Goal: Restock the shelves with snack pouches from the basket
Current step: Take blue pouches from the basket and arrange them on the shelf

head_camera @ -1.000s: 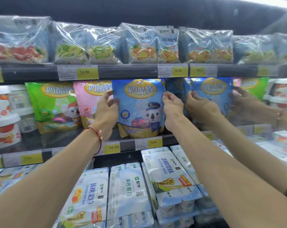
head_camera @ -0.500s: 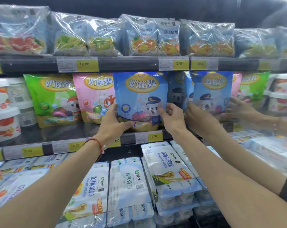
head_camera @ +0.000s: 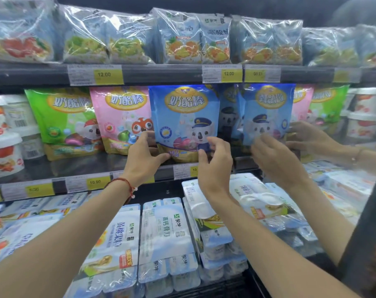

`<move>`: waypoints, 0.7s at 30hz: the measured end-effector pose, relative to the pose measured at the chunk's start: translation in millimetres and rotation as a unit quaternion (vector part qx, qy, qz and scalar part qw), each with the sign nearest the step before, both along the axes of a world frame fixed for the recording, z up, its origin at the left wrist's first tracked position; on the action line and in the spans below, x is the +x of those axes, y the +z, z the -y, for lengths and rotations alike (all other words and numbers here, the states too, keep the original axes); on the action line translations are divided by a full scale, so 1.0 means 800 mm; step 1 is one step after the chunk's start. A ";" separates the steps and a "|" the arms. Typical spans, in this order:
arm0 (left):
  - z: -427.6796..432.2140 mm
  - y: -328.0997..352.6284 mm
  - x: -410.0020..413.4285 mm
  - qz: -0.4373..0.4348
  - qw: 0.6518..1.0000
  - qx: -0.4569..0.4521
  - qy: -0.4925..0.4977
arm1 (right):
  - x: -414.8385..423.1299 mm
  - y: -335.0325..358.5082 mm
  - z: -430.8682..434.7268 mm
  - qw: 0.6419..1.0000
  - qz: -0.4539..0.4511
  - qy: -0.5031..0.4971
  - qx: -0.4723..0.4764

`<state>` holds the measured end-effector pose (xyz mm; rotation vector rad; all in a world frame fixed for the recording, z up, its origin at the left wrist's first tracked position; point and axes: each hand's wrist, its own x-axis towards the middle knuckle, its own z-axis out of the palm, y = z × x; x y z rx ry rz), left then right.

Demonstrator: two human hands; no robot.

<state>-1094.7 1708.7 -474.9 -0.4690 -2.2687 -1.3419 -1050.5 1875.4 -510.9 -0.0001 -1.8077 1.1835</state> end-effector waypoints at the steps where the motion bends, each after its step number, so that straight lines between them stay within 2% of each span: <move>1: 0.009 0.000 0.003 -0.007 1.000 0.001 0.010 | 0.002 0.001 0.010 1.000 -0.006 0.016 0.012; 6: 0.071 0.000 -0.002 -0.071 0.989 0.019 0.126 | -0.006 0.012 0.061 0.992 0.017 0.100 0.078; 10: 0.125 -0.003 -0.037 -0.030 0.979 -0.027 0.199 | -0.020 0.019 0.089 0.979 0.054 0.139 0.139; 14: 0.136 0.001 -0.063 0.083 0.981 -0.024 0.174 | -0.040 0.020 0.105 0.964 0.087 0.137 0.209; 17: 0.138 0.001 -0.082 0.096 0.979 -0.032 0.176 | -0.050 0.015 0.109 0.955 0.101 0.102 0.259; 21: 0.137 -0.001 -0.088 0.089 0.976 -0.037 0.197 | -0.052 0.012 0.108 0.956 0.095 0.092 0.261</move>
